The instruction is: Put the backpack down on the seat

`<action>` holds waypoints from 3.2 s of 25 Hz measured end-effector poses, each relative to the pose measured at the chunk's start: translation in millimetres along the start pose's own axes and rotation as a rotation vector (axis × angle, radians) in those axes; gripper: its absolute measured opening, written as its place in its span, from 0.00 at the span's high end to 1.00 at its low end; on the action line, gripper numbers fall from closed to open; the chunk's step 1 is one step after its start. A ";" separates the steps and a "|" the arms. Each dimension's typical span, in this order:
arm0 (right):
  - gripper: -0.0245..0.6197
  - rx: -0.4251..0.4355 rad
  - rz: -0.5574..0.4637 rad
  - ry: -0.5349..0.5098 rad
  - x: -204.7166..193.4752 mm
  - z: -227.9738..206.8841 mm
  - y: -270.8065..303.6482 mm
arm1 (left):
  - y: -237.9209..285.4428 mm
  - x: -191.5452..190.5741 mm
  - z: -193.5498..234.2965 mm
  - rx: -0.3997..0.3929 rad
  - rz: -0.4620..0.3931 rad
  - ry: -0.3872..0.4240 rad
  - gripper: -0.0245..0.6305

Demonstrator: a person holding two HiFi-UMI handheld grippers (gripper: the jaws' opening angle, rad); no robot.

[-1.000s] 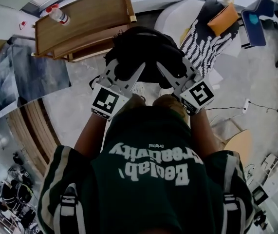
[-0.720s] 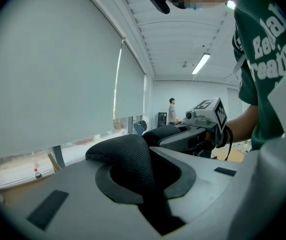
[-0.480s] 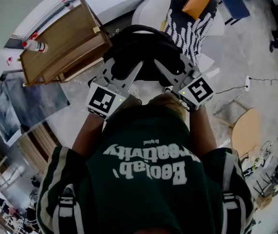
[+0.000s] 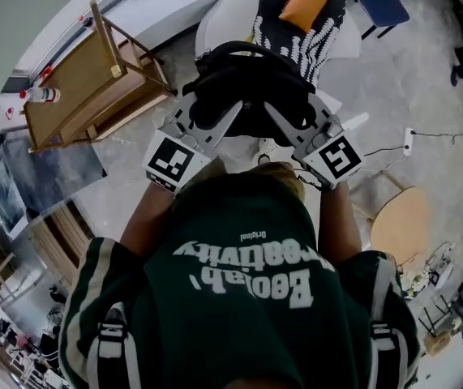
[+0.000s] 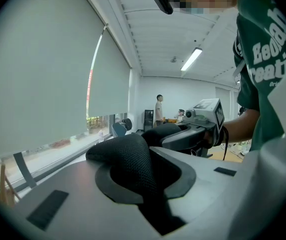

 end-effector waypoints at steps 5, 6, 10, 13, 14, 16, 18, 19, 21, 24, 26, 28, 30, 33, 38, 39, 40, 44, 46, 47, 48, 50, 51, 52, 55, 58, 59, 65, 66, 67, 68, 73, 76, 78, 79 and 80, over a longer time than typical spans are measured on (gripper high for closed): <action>0.86 0.028 0.009 0.036 -9.9 -38.8 -50.8 | 56.1 -8.6 -26.6 0.009 0.029 -0.024 0.85; 0.86 0.037 0.016 0.038 -11.8 -45.6 -59.9 | 65.8 -10.7 -31.0 0.009 0.037 -0.027 0.85; 0.86 0.067 0.042 0.034 -21.2 -78.0 -87.5 | 107.4 -20.0 -38.4 -0.004 0.060 -0.062 0.85; 0.86 0.046 0.043 0.049 -30.0 -109.1 -99.8 | 138.4 -28.5 -39.0 -0.046 0.074 -0.068 0.85; 0.86 0.042 0.047 0.050 -33.3 -119.7 -102.1 | 147.8 -32.0 -37.4 -0.059 0.076 -0.065 0.85; 0.86 0.043 0.065 0.050 -40.0 -140.6 -103.5 | 163.8 -39.2 -31.2 -0.087 0.072 -0.057 0.85; 0.86 0.040 0.083 0.045 -45.5 -159.4 -101.4 | 175.5 -44.4 -24.1 -0.122 0.068 -0.043 0.85; 0.86 0.033 0.088 0.038 -47.3 -167.1 -99.3 | 180.6 -46.3 -20.2 -0.139 0.065 -0.037 0.85; 0.86 0.008 0.094 0.025 -50.5 -177.7 -95.0 | 189.9 -50.2 -11.4 -0.172 0.055 -0.042 0.85; 0.86 -0.043 0.120 0.043 -60.7 -185.7 -90.3 | 200.8 -60.3 2.0 -0.207 0.044 -0.078 0.85; 0.86 -0.065 0.131 0.062 -70.4 -192.8 -85.0 | 209.5 -69.8 14.3 -0.216 0.048 -0.099 0.85; 0.86 -0.079 0.134 0.088 -80.2 -199.6 -82.2 | 220.8 -79.7 24.6 -0.215 0.061 -0.114 0.85; 0.86 -0.096 0.137 0.124 -89.9 -207.6 -85.1 | 233.1 -87.7 28.4 -0.219 0.074 -0.114 0.85; 0.86 -0.110 0.138 0.159 -104.8 -225.8 -88.5 | 251.9 -97.6 31.1 -0.214 0.091 -0.102 0.85; 0.86 -0.050 0.136 0.193 -124.9 -260.1 -92.6 | 282.6 -111.7 35.0 -0.135 0.129 -0.107 0.85; 0.86 -0.030 0.130 0.198 -128.0 -265.4 -92.0 | 286.6 -114.8 35.7 -0.111 0.141 -0.112 0.85; 0.86 -0.013 0.127 0.206 -131.7 -269.0 -91.8 | 289.5 -118.4 35.8 -0.087 0.151 -0.120 0.85; 0.86 0.022 0.143 0.241 -151.6 -284.8 -88.1 | 301.2 -136.8 39.2 -0.004 0.171 -0.162 0.85; 0.86 0.035 0.147 0.253 -163.2 -295.5 -85.3 | 309.4 -147.9 42.0 0.027 0.179 -0.181 0.85; 0.86 0.040 0.151 0.257 -169.3 -300.8 -85.0 | 314.1 -153.6 43.0 0.038 0.182 -0.188 0.85; 0.86 0.041 0.153 0.262 -175.6 -306.1 -84.9 | 319.1 -159.6 43.8 0.047 0.183 -0.193 0.85; 0.86 0.026 0.154 0.276 -189.5 -317.6 -83.9 | 329.3 -172.4 46.1 0.060 0.181 -0.187 0.85; 0.86 0.014 0.153 0.283 -197.5 -323.9 -82.7 | 334.9 -178.7 47.9 0.066 0.177 -0.181 0.85; 0.86 0.002 0.157 0.290 -206.3 -330.7 -81.4 | 341.1 -185.3 50.8 0.073 0.172 -0.176 0.85; 0.86 -0.031 0.180 0.302 -233.6 -348.9 -74.4 | 360.6 -209.8 65.6 0.101 0.157 -0.160 0.84; 0.86 -0.054 0.189 0.303 -258.3 -353.4 -65.0 | 367.8 -239.5 77.2 0.108 0.165 -0.133 0.83; 0.86 -0.062 0.188 0.294 -265.4 -354.6 -62.2 | 368.5 -249.1 79.4 0.107 0.173 -0.122 0.83; 0.80 -0.150 0.230 0.254 -296.8 -367.5 -49.1 | 371.3 -283.0 88.6 0.149 0.222 -0.104 0.79; 0.71 -0.173 0.241 0.249 -301.5 -370.2 -47.4 | 371.5 -286.4 90.7 0.159 0.231 -0.106 0.77; 0.61 -0.199 0.256 0.243 -306.4 -373.3 -46.7 | 371.8 -289.8 93.0 0.170 0.242 -0.107 0.72; 0.59 -0.228 0.276 0.237 -311.4 -376.5 -47.6 | 372.0 -292.8 95.1 0.183 0.254 -0.107 0.64; 0.55 -0.360 0.343 0.253 -327.8 -383.8 -68.4 | 372.2 -302.6 94.3 0.218 0.296 -0.135 0.49; 0.53 -0.396 0.366 0.297 -337.4 -377.3 -85.4 | 368.1 -310.5 89.2 0.232 0.316 -0.164 0.47; 0.52 -0.413 0.382 0.316 -343.4 -372.1 -96.7 | 364.7 -314.4 85.2 0.244 0.322 -0.176 0.46; 0.52 -0.422 0.391 0.318 -346.0 -370.0 -102.3 | 363.4 -315.4 83.2 0.250 0.320 -0.180 0.46; 0.51 -0.434 0.399 0.314 -348.0 -368.2 -107.9 | 362.5 -316.1 81.3 0.252 0.319 -0.182 0.46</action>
Point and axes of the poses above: the fingertips, and each gripper's own axes: y forward along the fingers, z to its left, x out of its top, the point moved 6 cm from there along -y, backward along the fingers, and after that the axes turned 11 degrees about -z, right-handed, at the moved point
